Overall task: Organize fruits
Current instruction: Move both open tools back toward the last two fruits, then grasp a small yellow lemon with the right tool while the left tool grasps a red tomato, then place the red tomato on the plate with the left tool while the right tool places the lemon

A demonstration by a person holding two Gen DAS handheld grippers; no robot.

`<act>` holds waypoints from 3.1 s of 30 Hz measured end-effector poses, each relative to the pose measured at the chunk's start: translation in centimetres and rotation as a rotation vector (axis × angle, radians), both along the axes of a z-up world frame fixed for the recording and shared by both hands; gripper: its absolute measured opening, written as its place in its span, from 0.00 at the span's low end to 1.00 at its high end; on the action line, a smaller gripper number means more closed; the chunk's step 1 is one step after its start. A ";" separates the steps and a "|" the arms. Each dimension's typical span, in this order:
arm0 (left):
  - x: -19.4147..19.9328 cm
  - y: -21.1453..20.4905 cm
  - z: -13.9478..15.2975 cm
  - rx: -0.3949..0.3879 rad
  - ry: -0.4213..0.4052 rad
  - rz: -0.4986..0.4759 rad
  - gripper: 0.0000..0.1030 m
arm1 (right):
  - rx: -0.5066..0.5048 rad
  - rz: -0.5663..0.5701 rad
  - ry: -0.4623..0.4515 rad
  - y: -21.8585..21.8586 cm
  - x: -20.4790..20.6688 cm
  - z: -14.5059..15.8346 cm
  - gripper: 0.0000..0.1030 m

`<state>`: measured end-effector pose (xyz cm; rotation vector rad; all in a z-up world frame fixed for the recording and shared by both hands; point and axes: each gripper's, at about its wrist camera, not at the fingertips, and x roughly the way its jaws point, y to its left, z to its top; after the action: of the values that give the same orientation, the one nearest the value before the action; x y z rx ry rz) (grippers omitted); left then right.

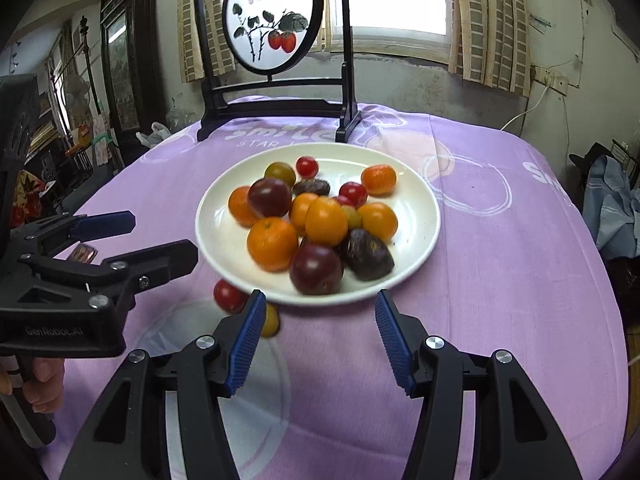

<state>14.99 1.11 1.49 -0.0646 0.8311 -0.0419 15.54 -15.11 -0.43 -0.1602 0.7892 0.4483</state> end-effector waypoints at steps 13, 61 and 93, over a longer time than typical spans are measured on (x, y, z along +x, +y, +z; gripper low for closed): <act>-0.6 4.3 -2.5 -0.021 0.019 0.114 0.92 | -0.139 0.058 0.083 3.2 -1.0 -3.8 0.56; 1.4 -0.6 -7.1 0.034 0.157 -0.027 0.89 | 0.084 0.011 0.089 -1.5 -1.0 -1.9 0.24; -1.8 -0.1 -2.2 0.006 0.043 -0.107 0.26 | 0.148 0.026 0.024 -2.0 -2.0 0.6 0.24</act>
<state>13.14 0.98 -0.73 -0.0153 0.8770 -0.1390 13.52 -17.09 0.13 -0.0272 0.7745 0.5324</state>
